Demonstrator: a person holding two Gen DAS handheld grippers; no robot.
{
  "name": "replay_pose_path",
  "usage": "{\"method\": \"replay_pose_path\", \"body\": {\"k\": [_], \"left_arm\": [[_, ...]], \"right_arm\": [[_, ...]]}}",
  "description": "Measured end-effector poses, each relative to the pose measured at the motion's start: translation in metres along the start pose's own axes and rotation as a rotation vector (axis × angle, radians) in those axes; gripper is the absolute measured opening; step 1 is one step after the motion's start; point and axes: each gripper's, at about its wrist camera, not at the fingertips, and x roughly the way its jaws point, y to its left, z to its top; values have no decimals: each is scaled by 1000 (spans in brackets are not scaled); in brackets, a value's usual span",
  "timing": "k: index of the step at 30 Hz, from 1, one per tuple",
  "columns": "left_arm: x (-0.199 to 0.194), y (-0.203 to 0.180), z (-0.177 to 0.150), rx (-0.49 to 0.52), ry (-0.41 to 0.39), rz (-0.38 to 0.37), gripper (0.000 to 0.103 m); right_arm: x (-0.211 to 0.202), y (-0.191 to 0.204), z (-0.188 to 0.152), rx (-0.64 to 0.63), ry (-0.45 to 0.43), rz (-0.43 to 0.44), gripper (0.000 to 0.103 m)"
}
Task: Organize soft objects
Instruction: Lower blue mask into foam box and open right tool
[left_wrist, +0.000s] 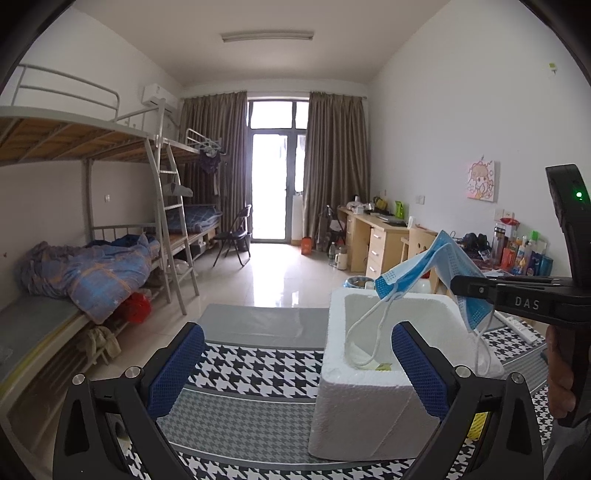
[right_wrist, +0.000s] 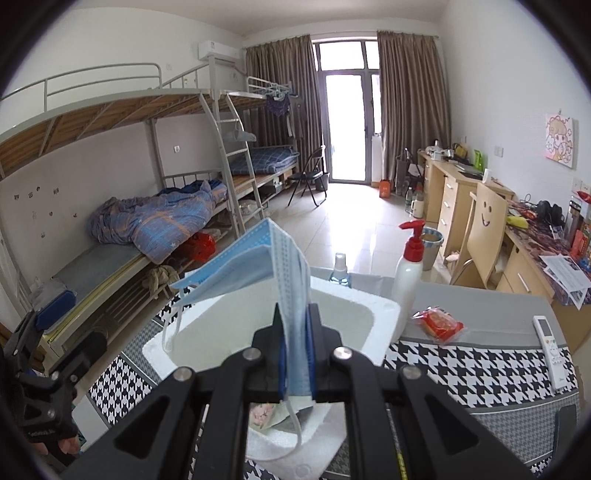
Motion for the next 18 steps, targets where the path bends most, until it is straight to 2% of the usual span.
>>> {"method": "replay_pose_path", "body": {"k": [3,5,7,8,10,12,18], "left_arm": [[2,4,-2,-9,6,5,102],[3,5,-4,-9,10,9,102],[4,6,-5,-11,14,10,102],[5,6,-5,-11,16,9,102],[6,6,-6,-10,19,10,102],[7,7,-6,-14,21,8,102],[8,6,-8,-15,30,0,102]], "right_arm": [[7,2,-1,-4,22,-1,12],[12,2,-2,-4,37,3,18],[15,3,-4,-10,50,6,34],[16,4,-5,-10,55,10,38],[16,5,-6,-4,62,17,56],[13,9,-7,-6,53,23,63],[2,12,-8,-12,27,35,68]]}}
